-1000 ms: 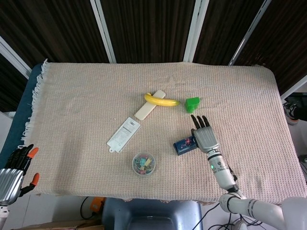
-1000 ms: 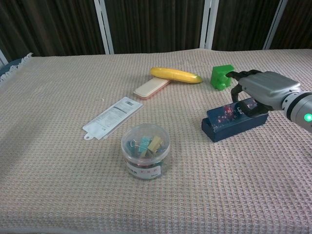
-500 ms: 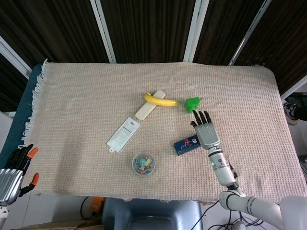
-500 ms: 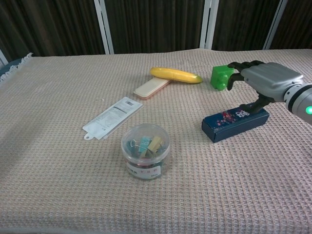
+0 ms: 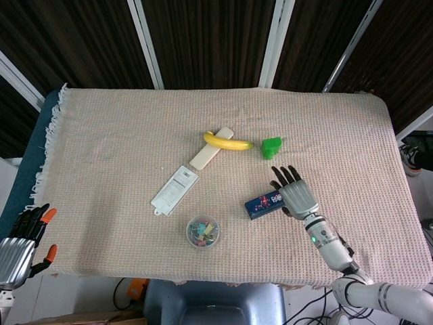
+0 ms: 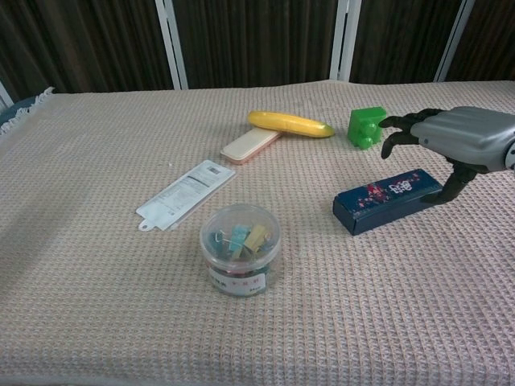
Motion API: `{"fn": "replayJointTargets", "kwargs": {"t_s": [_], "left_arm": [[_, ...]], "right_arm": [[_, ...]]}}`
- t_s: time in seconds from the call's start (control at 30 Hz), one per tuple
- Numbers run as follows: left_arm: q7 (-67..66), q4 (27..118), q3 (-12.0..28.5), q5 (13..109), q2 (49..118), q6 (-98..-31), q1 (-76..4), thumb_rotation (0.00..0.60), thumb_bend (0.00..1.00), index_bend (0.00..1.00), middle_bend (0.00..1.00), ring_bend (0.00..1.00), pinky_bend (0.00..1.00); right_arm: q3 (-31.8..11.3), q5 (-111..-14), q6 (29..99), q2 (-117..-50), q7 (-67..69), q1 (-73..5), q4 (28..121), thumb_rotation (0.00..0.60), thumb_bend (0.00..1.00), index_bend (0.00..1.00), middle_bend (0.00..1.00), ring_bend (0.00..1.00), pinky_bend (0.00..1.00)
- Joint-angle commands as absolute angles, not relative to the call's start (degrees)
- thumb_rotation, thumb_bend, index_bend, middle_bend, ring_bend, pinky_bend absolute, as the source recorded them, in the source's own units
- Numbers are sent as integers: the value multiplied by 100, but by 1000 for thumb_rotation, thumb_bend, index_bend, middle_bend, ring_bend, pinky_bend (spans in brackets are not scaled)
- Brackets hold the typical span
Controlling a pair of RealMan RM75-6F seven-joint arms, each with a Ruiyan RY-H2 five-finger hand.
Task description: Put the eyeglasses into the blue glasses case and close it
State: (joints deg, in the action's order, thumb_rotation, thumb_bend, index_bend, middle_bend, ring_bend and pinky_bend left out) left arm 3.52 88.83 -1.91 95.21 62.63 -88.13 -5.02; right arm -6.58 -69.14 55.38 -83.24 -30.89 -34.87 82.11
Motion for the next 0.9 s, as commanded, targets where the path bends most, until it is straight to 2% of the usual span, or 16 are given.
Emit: {"fn": "replayJointTargets", "kwargs": {"t_s": [0.03,0.3,0.73,0.9], "left_arm": [[354,8881,-190,9519,6265,-8812,-503,600,430,0,0,0,86],[401,8860,-179,9513,6260,-8847,-495,600,430,0,0,0,86],[430,8852,-189,9530,6251,-8875,-482,600,430,0,0,0,87],[400,8860,-194,9537,6258,-8860,-489,600,430,0,0,0,88]], "right_arm": [[-632,-6739,5374,-8307,-3254,-3591,8260,600,347,359,2,0,0],[-642,-6205,4990,-8691,-3742,-3911,7935,600,347,416,1,0,0],[-616,-5885,5084,-8853,-3874,-4046,7822,600,355,493,2,0,0],[-601,-5880,5189,-8887,-3864,-4050,7793,600,400,558,2,0,0]]}}
